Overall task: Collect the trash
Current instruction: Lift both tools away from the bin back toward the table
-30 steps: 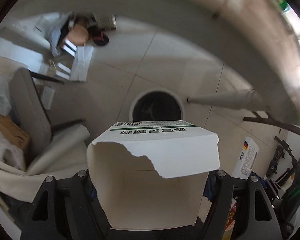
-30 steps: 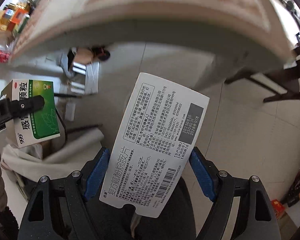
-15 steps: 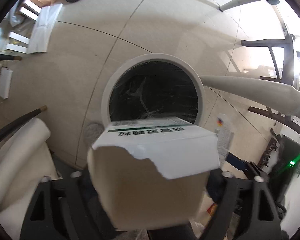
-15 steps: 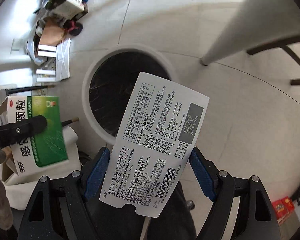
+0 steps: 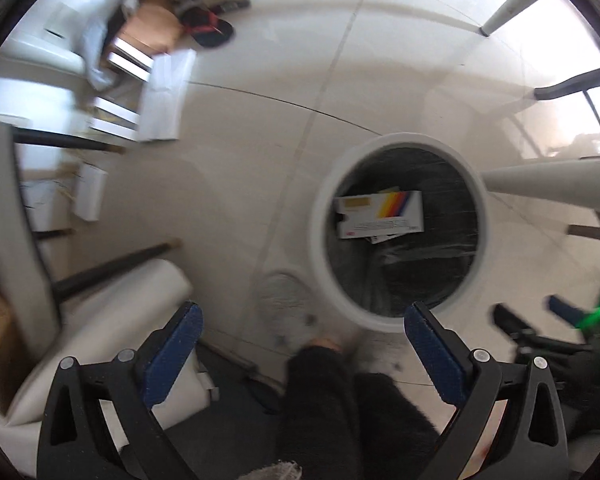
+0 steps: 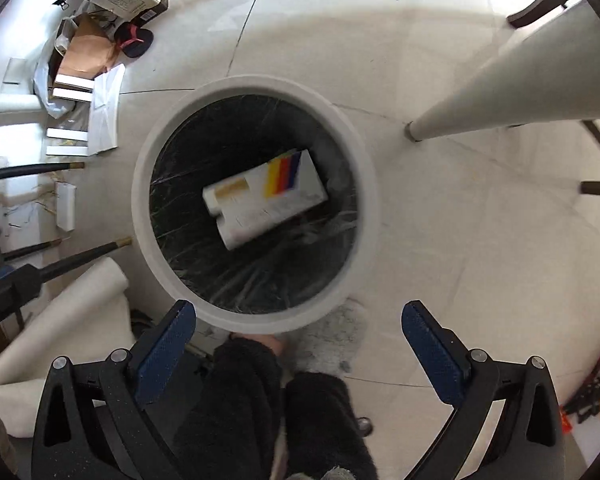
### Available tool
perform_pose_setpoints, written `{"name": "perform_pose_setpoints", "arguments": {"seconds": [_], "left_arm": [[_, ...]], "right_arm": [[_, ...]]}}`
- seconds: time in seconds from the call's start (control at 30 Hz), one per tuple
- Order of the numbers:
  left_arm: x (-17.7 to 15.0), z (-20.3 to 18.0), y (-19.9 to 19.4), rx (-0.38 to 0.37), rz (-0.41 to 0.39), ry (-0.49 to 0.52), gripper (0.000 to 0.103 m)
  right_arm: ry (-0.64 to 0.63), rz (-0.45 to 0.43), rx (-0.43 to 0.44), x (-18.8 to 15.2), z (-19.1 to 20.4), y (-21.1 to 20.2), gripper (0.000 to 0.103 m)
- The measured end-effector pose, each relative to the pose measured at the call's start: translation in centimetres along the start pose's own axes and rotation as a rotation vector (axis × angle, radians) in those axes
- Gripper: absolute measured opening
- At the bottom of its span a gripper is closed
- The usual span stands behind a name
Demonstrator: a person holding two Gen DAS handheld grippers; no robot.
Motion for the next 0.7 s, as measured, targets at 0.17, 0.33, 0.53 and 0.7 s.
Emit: {"name": "perform_pose_setpoints", "arguments": {"seconds": [0.17,0.33,0.53,0.7], "left_arm": [[-2.7,0.0,-3.7,0.022,0.006,0.001,0.103],[-4.5,0.4,-8.5,0.007,-0.020,0.003,0.103],[-7.2,0.4,-15.3,-0.025,-0.068,0.013,0.103],[-9.4,0.4,-20.8,-0.030,-0.094,0.032,0.103]], "right_arm": [[0.013,-0.036,-0.072,-1.5,0.9,-4.8,0.103],[0.025,-0.073,-0.078,-4.3,0.4,-11.1,0.103],[0.012,-0.119,-0.066,-8.3,0.0,-19.6,0.103],[0.001,-0.157,-0.037,-11.5,0.2,-26.8,0.103]]}}
Point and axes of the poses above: each gripper's, at about its wrist camera, not at the fingertips, and y roughly the way its jaws point, z to its left, x to its top, the point moved 5 cm from there along y, roughly the way its jaws point, and after that the axes turned 8 degrees about z, right-handed, at the moved point
